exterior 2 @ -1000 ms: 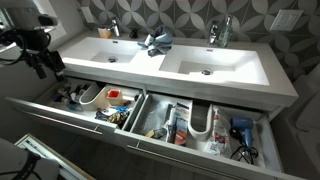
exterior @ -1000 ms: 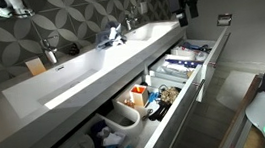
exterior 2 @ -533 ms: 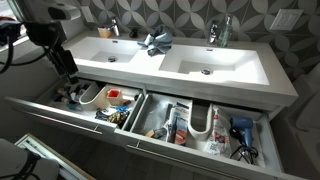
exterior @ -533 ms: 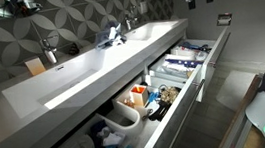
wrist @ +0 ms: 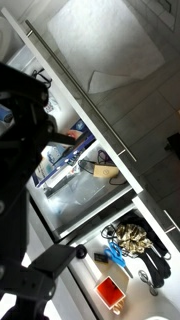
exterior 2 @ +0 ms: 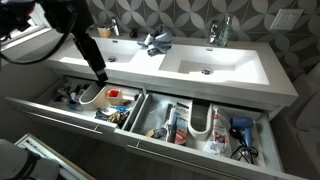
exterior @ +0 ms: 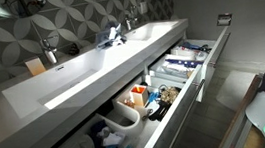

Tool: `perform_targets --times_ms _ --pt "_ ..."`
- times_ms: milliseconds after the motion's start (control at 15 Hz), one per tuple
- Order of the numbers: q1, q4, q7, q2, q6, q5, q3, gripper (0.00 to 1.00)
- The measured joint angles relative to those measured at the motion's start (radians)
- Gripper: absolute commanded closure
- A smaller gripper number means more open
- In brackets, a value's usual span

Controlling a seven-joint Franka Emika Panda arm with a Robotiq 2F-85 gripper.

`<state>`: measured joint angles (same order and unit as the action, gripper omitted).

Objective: Turn the box over

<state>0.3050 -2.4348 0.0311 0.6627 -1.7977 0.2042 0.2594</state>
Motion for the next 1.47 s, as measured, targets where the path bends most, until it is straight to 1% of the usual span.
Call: perform_targets --times_ms 133,267,400,600,1000,1200,1467 --pt "0.01 0.055 -0.026 -0.062 -0.028 0.001 0.041 0.0" --pt "0.01 0.096 -0.065 -0.129 -0.047 0.002 0.065 0.0" --pt "0.01 0.12 -0.083 -0.183 -0.055 0.002 0.071 0.0" --pt "0.008 0.135 -0.085 -0.208 -0.057 0.002 0.071 0.0" --pt "0.008 0.131 -0.086 -0.211 -0.07 0.006 0.066 0.0" --pt "0.007 0.103 -0.085 -0.246 -0.129 0.045 0.05 0.0" --pt "0.008 0.022 -0.073 -0.328 -0.244 0.151 0.035 0.0"
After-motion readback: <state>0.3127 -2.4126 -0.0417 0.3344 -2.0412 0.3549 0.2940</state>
